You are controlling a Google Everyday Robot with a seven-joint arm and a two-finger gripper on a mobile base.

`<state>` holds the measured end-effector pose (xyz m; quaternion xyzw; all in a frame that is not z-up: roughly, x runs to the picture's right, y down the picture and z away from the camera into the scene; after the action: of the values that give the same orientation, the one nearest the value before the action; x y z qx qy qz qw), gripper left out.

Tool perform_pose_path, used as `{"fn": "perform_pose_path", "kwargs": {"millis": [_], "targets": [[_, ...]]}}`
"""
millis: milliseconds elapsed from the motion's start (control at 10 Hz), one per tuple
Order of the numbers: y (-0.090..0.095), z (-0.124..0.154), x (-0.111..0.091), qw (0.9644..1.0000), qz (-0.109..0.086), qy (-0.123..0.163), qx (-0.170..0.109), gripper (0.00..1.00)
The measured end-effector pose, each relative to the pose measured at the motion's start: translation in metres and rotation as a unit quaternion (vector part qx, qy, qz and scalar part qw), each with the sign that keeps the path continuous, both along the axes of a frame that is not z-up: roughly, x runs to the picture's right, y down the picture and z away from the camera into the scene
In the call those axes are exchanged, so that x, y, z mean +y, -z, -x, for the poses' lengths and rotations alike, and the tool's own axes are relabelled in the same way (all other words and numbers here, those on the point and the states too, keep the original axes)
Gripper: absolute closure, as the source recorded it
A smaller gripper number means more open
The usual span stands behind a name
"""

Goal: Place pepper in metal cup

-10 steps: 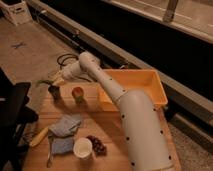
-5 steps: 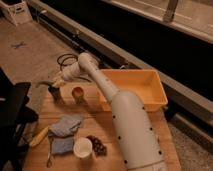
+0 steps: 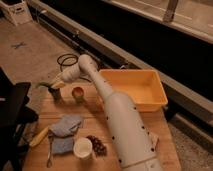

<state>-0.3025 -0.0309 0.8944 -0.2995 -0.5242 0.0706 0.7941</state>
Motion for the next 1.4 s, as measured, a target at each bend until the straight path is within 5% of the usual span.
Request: {"fn": "perform_pose_path", "kwargs": {"millis": [600,1200,1400], "targets": [[-0.0015,0.0001,0.0047,0.9999,0.008,0.007,-0.006,0.25],[-0.0042,-0.0009,0.0070,0.9998,0.011,0.018,0.005,0.20],[0.0009,0.0005,0.0030,0.9999,-0.002,0.016,0.004,0.20]]}}
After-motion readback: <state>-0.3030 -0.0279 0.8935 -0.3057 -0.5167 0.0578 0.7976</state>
